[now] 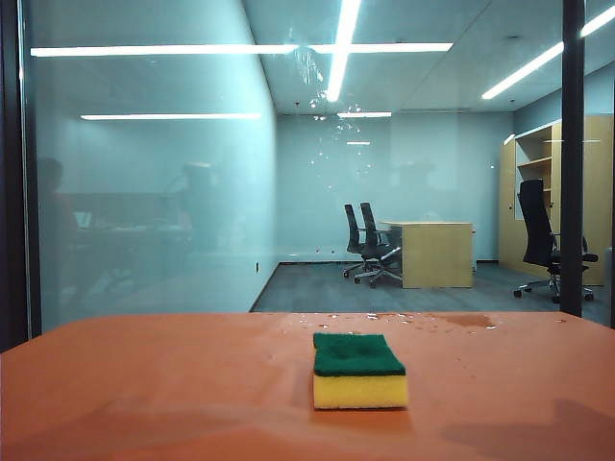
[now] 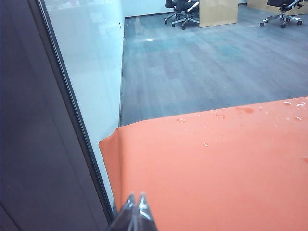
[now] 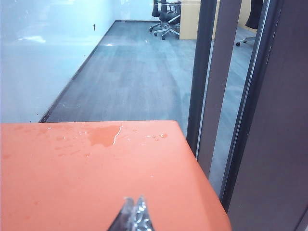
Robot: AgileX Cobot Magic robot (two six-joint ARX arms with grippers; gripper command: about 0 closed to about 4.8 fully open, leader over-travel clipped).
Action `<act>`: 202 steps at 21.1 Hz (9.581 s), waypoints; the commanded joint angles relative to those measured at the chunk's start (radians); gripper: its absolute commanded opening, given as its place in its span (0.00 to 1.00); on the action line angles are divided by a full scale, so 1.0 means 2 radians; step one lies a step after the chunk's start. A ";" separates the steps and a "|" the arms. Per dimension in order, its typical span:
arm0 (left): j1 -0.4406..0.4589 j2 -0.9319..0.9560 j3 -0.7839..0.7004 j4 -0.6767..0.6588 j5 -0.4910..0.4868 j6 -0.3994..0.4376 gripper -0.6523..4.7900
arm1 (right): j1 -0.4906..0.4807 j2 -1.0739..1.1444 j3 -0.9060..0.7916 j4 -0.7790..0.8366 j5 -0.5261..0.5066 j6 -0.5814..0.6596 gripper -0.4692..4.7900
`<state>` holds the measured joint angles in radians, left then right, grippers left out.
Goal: Pick up the sponge from the table, wipe the water off the glass, and finally place the sponge back on the table.
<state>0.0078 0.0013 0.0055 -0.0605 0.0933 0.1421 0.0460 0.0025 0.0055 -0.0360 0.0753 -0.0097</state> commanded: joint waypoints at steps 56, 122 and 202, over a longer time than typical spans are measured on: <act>0.000 0.001 0.002 0.009 0.214 -0.101 0.47 | 0.004 0.453 0.298 -0.118 -0.318 0.167 0.56; 0.000 0.001 0.002 0.007 0.277 -0.101 0.46 | 0.190 0.939 0.455 0.127 -0.295 0.210 0.07; 0.000 0.001 0.002 0.009 0.230 -0.097 0.46 | 0.061 1.128 0.916 0.110 -0.208 -0.132 0.07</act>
<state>0.0078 0.0010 0.0055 -0.0563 0.5533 -0.0570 0.1902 2.2494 1.8397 0.2493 -0.4477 -0.2714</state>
